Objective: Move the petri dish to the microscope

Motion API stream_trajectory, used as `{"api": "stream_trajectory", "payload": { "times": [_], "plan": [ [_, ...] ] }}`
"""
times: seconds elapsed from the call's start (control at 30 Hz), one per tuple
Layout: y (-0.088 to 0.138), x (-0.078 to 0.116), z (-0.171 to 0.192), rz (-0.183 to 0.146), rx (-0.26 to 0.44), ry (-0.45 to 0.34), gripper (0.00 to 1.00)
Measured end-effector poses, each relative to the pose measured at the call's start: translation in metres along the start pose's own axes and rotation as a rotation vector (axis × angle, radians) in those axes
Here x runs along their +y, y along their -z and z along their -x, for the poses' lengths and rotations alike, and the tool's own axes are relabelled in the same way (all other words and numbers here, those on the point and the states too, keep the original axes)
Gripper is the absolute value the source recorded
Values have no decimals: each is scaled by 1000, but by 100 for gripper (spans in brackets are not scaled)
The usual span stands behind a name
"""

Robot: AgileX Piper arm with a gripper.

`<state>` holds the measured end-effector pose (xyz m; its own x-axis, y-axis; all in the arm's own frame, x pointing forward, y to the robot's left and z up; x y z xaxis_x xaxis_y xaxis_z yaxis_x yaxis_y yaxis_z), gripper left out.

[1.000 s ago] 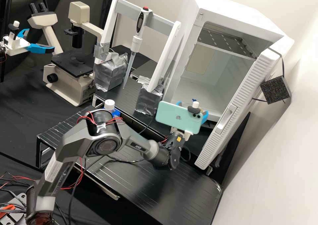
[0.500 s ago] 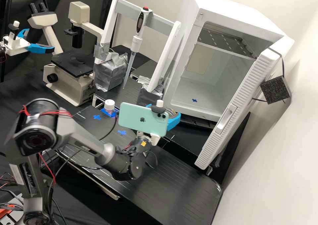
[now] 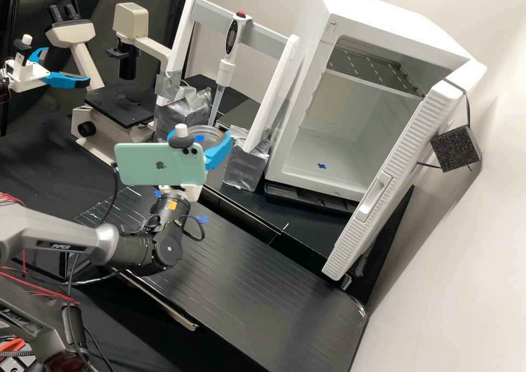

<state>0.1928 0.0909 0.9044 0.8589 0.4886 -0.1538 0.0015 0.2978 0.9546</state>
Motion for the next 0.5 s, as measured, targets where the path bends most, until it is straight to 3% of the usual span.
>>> {"api": "stream_trajectory", "payload": {
  "times": [0.17,0.33,0.5],
  "plan": [
    [31,-3,-11,-42,152,-25,0],
    [58,-12,-23,-83,308,29,0],
    [76,-16,-37,-112,420,73,0]
  ]
}}
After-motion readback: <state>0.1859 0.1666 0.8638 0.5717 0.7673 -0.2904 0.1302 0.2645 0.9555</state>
